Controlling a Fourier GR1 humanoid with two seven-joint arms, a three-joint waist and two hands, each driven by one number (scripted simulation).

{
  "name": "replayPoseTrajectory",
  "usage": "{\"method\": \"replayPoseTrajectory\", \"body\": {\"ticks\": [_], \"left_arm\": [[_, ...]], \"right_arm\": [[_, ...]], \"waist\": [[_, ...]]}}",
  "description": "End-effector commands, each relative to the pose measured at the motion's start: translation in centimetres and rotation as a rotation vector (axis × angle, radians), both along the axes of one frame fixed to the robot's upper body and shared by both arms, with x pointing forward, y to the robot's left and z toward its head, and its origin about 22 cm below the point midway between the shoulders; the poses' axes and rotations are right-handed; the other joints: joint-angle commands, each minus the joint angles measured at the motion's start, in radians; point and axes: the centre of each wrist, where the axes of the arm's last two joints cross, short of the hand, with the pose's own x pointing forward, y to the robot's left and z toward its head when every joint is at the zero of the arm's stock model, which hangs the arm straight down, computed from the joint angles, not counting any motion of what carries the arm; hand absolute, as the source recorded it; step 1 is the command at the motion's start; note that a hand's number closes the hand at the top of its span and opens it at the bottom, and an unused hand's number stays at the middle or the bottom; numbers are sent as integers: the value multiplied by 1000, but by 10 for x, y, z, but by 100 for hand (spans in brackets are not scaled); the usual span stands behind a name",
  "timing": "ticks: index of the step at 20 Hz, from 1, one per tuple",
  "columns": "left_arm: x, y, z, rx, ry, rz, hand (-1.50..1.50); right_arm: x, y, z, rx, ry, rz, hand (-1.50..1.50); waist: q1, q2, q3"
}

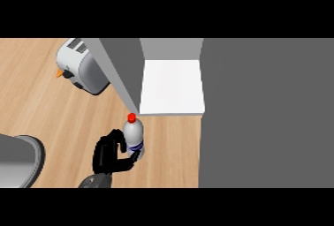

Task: Pick up the bottled water, place it into the cabinet and close the cabinet

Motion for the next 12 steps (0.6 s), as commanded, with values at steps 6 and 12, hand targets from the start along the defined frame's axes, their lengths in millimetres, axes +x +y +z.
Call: {"method": "replayPoseTrajectory", "body": {"ticks": [6, 12], "left_arm": [[31, -35, 52, -24, 10, -75, 150], [62, -71, 107, 110, -51, -78, 150]], "right_arm": [[-4, 1, 32, 22, -38, -12, -150], [5, -7, 19, 26, -36, -12, -150]], "waist": [[7, 0, -1], [11, 2, 0]]}}
